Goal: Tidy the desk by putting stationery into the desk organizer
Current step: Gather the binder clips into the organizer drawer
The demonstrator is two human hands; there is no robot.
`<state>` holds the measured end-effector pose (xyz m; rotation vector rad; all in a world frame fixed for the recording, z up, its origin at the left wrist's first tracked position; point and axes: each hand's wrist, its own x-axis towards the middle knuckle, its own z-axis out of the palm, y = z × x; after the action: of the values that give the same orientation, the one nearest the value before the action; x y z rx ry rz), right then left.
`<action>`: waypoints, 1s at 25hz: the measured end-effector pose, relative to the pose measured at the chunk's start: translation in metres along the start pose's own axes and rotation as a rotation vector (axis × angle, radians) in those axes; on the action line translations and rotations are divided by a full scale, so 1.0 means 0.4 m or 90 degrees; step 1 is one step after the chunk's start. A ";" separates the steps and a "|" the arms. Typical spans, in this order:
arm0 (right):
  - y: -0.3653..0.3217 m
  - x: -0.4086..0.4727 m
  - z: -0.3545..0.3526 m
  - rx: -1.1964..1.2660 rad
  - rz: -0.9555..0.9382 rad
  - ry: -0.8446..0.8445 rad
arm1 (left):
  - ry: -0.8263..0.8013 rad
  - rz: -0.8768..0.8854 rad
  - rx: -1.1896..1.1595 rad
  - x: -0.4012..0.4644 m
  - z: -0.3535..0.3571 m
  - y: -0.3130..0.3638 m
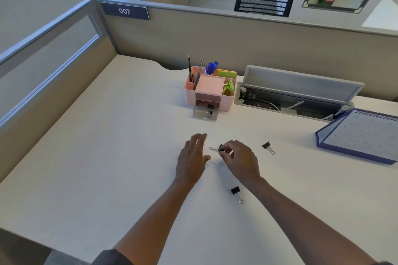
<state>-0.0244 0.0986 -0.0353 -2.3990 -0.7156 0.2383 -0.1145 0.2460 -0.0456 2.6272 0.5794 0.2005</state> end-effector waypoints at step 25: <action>-0.140 0.487 0.155 -0.165 0.117 0.070 | -0.238 0.040 0.218 0.291 -0.001 -0.119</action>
<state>0.0939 0.2740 -0.0497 -2.7052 -0.5005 0.0921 -0.0271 0.3351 -0.0614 2.9056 0.4304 -0.3978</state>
